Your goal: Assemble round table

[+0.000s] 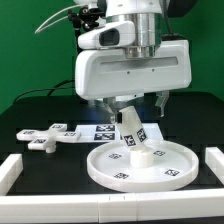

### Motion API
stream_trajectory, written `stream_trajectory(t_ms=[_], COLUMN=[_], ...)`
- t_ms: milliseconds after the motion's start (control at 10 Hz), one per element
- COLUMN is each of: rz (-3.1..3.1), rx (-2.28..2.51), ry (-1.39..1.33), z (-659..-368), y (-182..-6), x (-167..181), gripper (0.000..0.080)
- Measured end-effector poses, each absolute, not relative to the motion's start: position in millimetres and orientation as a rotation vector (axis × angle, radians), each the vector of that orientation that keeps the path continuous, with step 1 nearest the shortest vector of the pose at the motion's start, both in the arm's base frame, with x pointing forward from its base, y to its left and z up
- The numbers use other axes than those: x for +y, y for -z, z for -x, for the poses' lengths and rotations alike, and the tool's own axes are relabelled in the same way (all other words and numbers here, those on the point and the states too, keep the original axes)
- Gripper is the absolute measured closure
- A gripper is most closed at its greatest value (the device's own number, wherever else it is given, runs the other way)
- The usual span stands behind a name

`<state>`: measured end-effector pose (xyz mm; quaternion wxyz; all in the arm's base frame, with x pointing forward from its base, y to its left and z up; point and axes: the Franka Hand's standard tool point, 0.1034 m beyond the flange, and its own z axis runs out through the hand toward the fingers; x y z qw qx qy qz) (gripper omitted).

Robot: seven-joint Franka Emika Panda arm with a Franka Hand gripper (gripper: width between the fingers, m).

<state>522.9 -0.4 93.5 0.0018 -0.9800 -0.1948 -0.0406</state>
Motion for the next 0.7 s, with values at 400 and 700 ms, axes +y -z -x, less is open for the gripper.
stream_trajectory(t_ms=[400, 700], rz=[3.042, 3.033], rx=[-0.559, -0.52], ry=[0.021, -0.008], z=[-507.5, -502.8], y=[-93.9, -90.1], x=[-22.5, -25.9], gripper=[0.015, 0.015])
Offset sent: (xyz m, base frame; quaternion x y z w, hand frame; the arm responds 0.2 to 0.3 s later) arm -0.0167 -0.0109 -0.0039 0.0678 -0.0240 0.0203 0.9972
